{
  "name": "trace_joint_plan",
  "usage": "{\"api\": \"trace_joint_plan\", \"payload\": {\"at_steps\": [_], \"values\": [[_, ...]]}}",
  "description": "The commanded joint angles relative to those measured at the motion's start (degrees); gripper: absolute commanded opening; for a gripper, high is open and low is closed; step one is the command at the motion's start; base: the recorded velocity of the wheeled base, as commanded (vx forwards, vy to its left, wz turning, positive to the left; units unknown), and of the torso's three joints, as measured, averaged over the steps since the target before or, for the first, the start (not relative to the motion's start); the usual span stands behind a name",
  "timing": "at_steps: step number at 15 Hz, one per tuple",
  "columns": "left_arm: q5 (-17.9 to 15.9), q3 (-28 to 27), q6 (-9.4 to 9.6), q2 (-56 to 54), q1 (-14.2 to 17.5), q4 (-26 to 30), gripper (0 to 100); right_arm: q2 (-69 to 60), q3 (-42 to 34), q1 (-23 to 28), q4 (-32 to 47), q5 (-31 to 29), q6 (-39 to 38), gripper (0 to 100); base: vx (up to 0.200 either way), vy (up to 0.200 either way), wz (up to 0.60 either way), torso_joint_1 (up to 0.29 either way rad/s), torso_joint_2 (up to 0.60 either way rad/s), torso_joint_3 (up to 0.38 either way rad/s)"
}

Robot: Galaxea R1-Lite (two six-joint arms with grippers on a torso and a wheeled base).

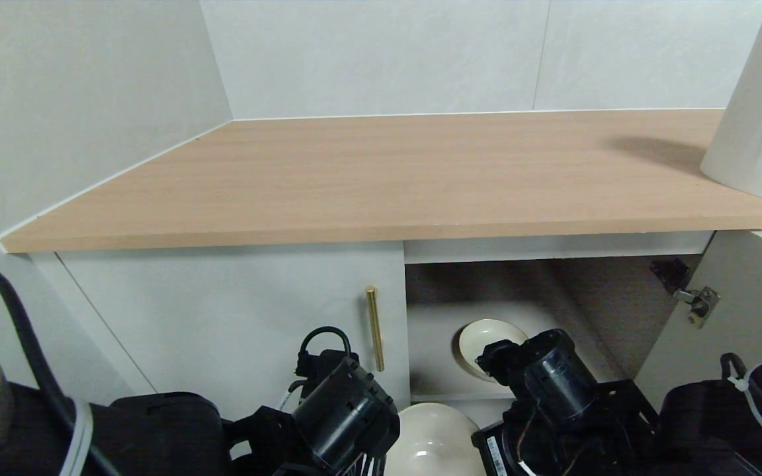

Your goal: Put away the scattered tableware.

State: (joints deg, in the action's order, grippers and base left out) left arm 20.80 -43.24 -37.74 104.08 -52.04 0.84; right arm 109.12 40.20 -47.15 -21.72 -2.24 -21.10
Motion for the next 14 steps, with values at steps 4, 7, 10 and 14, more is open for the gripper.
{"api": "trace_joint_plan", "payload": {"at_steps": [4, 7, 10, 14], "values": [[-0.23, -0.27, -0.05, -1.08, -0.08, -0.40, 100, 0.66, -0.13, 0.48, -0.34, -0.13, 0.01, 0, 0.000, 0.000, 0.00, 0.000, 0.00, 0.000], [-0.14, -0.44, 1.18, -3.54, 0.19, -0.40, 100, -0.05, -0.30, 4.26, 0.63, -0.22, 0.27, 0, 0.000, 0.000, 0.00, 0.000, 0.00, 0.000], [-0.14, -0.53, 2.15, -6.09, 1.33, 0.74, 100, -1.63, -0.30, 8.04, 3.44, -1.27, -0.17, 0, 0.000, 0.000, 0.00, 0.000, 0.00, 0.000], [-0.05, -0.97, 2.41, -7.32, 1.33, 1.44, 100, -0.92, -0.21, 12.70, 3.00, -2.77, -8.78, 0, 0.000, 0.000, 0.00, 0.000, 0.00, 0.000]]}}
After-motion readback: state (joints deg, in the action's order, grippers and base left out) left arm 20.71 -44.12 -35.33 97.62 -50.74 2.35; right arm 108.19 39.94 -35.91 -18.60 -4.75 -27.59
